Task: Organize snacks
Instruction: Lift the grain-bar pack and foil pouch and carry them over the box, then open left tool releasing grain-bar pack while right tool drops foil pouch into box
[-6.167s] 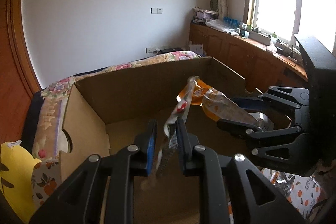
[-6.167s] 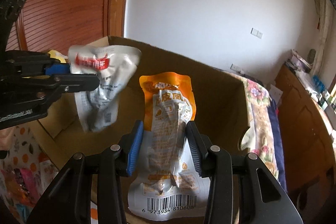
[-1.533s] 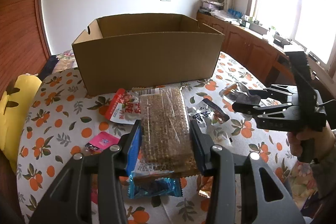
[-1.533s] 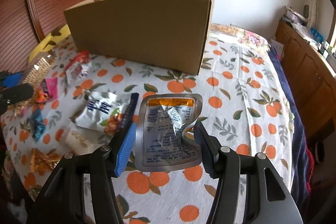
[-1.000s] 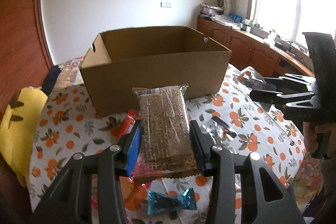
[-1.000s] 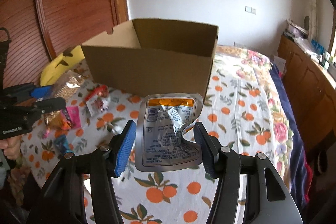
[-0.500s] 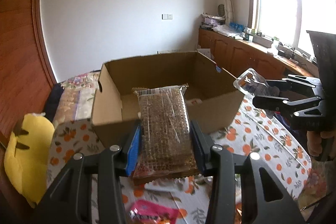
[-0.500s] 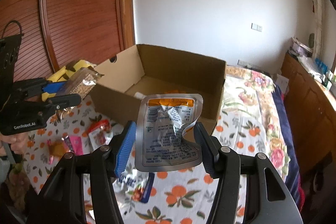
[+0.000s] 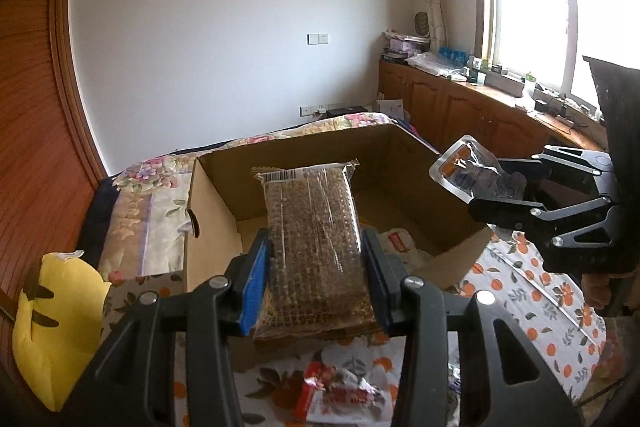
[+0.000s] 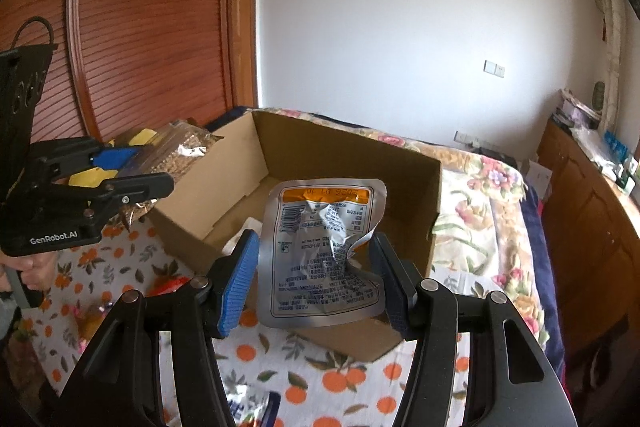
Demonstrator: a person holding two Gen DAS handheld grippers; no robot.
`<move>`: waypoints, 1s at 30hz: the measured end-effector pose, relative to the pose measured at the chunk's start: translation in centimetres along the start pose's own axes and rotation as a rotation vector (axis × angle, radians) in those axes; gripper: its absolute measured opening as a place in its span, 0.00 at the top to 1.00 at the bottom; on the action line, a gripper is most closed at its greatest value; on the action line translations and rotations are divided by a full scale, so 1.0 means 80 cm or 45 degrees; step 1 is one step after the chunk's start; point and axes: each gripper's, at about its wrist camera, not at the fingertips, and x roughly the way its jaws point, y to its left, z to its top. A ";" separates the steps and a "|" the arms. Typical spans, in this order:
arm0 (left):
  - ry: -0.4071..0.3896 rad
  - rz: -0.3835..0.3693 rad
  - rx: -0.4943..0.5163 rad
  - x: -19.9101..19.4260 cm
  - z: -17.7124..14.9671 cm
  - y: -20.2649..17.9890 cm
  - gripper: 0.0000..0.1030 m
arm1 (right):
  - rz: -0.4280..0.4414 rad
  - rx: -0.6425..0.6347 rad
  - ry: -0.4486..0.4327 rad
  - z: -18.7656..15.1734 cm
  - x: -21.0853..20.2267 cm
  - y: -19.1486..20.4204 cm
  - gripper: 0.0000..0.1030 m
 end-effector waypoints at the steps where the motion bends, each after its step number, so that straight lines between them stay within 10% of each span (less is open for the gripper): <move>1: 0.001 -0.002 -0.005 0.005 0.001 0.003 0.58 | -0.015 -0.008 -0.001 0.002 0.005 0.000 0.44; 30: 0.125 0.005 -0.053 0.085 -0.016 0.012 0.49 | -0.027 0.088 0.120 -0.013 0.109 -0.032 0.41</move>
